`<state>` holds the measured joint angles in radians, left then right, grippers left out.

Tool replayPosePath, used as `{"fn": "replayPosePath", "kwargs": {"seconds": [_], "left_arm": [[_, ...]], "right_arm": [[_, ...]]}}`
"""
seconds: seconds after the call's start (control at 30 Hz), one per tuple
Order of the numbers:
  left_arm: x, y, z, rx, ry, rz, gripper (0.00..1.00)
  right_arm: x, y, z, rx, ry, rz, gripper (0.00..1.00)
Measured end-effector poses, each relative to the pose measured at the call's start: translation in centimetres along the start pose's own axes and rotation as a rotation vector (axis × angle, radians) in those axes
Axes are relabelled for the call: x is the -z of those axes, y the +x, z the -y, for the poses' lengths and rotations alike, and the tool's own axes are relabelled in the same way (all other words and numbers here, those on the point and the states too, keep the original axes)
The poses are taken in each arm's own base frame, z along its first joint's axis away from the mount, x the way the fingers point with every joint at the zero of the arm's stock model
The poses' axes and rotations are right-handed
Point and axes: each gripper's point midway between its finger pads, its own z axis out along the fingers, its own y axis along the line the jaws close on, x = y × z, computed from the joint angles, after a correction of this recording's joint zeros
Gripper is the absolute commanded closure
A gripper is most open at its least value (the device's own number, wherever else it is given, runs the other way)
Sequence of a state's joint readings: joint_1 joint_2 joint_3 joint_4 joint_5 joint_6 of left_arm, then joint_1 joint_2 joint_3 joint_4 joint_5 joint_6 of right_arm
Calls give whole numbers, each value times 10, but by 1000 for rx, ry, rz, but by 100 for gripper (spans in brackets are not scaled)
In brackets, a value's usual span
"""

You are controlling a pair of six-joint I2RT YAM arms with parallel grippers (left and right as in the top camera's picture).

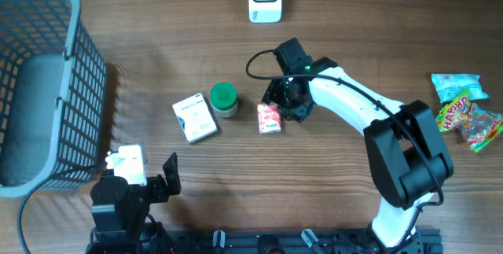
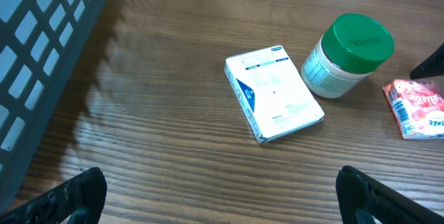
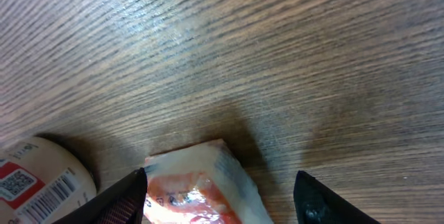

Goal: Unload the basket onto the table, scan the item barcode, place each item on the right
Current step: 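Grasp the snack pack with the right gripper, then lift the snack pack up to the white scanner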

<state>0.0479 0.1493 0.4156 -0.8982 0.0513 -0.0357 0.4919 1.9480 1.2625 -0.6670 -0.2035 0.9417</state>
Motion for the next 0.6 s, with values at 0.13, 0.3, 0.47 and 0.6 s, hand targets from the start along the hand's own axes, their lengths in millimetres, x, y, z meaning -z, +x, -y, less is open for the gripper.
{"fn": "replayPosePath", "kwargs": {"seconds": [0.13,0.3,0.47,0.6], "left_arm": [[0,0,0,0,0,0,0],[0,0,0,0,0,0,0],[0,0,0,0,0,0,0],[0,0,0,0,0,0,0]], "right_arm": [[-1,0,-1,-9,-4,-4,50],[-16,3,-4,-28,-24,-47,96],[-17,7,-7,-24,-46,-79,96],[-11,22,-13,30,-125,-198,96]]}}
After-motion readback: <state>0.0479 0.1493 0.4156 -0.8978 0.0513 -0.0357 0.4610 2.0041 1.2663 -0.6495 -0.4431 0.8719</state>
